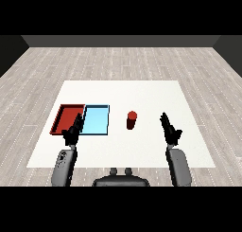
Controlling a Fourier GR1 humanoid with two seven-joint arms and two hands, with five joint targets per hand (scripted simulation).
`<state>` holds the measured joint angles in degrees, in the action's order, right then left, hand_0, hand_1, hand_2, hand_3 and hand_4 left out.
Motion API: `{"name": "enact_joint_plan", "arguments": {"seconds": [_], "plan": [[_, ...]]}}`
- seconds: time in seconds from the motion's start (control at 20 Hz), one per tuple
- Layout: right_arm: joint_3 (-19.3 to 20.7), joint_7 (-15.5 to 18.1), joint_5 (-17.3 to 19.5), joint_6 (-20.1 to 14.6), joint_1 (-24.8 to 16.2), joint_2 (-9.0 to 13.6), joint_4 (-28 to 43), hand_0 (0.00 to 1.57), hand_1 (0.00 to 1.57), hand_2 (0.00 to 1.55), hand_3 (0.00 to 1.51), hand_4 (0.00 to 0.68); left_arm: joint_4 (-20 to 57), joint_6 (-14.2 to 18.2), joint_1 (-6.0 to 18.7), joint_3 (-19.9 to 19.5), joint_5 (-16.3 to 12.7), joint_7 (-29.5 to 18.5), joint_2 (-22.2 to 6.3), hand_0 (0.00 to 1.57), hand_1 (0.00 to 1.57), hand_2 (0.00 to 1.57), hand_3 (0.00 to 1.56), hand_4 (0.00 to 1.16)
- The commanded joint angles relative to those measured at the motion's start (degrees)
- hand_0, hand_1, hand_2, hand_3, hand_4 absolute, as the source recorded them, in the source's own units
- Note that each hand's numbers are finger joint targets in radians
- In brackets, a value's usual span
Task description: Pick the red can and put it in the red box
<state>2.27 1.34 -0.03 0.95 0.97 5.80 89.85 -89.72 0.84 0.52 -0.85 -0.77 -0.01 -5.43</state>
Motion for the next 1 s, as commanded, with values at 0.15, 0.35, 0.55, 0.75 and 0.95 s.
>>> {"name": "enact_joint_plan", "arguments": {"seconds": [0.15,0.35,0.55,0.75,0.95], "plan": [[-1.1,-1.5,2.9,-2.5,4.2,-2.2,-4.4,0.00,0.00,0.00,0.00,0.000,-0.2,0.3,-0.7,-0.5,2.2,-0.2,0.3,0.00,0.00,0.00,0.00,0.00],[-1.5,8.8,-2.1,0.3,6.3,-5.6,-2.2,0.00,0.00,0.00,0.00,0.000,-4.1,-0.6,0.9,-2.5,-1.0,-15.1,1.4,0.00,0.00,0.00,0.00,0.00],[-1.3,14.2,-3.3,2.4,6.8,-5.7,-7.3,0.00,0.00,0.00,0.00,0.000,-5.8,-2.6,-3.7,-2.0,-2.1,-19.6,2.0,0.00,0.00,0.00,0.00,0.00],[-3.9,15.5,-1.7,0.4,5.4,-5.7,-6.3,0.00,0.00,0.00,0.00,0.000,-1.1,-1.8,-1.3,-2.5,-0.9,-23.3,2.7,0.00,0.00,0.00,0.00,0.00],[0.7,13.7,-3.8,1.4,11.1,-4.3,-9.7,0.00,0.00,0.00,0.00,0.000,-0.2,-2.3,1.7,-2.6,-1.7,-19.7,2.2,0.00,0.00,0.00,0.00,0.00]]}}
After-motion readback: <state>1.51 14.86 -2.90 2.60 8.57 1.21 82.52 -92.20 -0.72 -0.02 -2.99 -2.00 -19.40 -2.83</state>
